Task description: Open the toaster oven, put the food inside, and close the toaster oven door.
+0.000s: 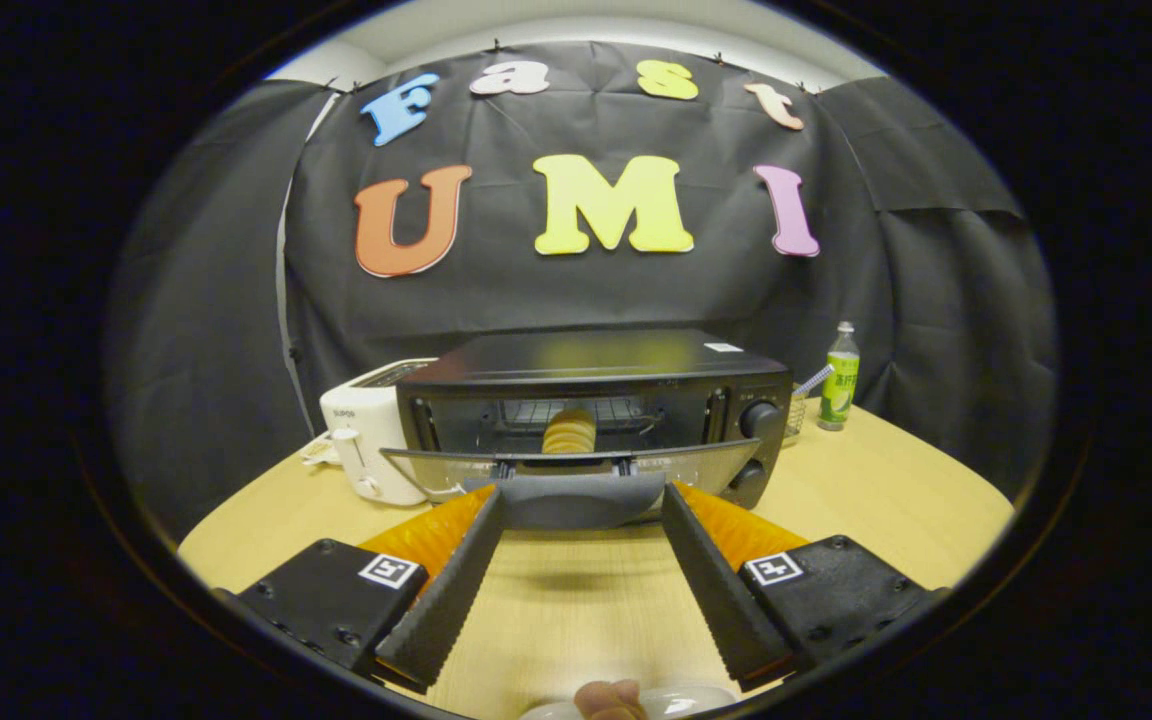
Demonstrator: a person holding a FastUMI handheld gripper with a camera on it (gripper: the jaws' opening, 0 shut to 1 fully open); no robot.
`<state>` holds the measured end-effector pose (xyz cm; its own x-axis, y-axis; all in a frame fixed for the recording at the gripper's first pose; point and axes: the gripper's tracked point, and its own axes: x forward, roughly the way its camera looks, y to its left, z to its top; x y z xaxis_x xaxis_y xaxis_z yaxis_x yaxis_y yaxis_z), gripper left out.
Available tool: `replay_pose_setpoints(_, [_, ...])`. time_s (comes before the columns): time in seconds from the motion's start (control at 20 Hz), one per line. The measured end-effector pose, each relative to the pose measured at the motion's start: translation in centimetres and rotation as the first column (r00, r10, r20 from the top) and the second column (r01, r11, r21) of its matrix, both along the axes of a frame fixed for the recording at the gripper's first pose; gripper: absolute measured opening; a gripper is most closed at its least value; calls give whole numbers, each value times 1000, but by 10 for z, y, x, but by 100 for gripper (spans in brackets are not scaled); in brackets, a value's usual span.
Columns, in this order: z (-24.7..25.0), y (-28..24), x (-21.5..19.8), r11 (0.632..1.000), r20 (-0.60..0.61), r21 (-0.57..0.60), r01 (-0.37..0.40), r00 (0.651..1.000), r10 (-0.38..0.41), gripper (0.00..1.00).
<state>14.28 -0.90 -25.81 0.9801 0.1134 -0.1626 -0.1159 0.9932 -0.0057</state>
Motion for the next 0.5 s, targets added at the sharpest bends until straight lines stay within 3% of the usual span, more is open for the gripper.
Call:
replay_pose_setpoints(0.25, [-3,12,-14,1000,-43,11,-21,999,21,100])
replay_pose_setpoints(0.5, [13,-8,-32,999,-22,-28,42,999,-43,100])
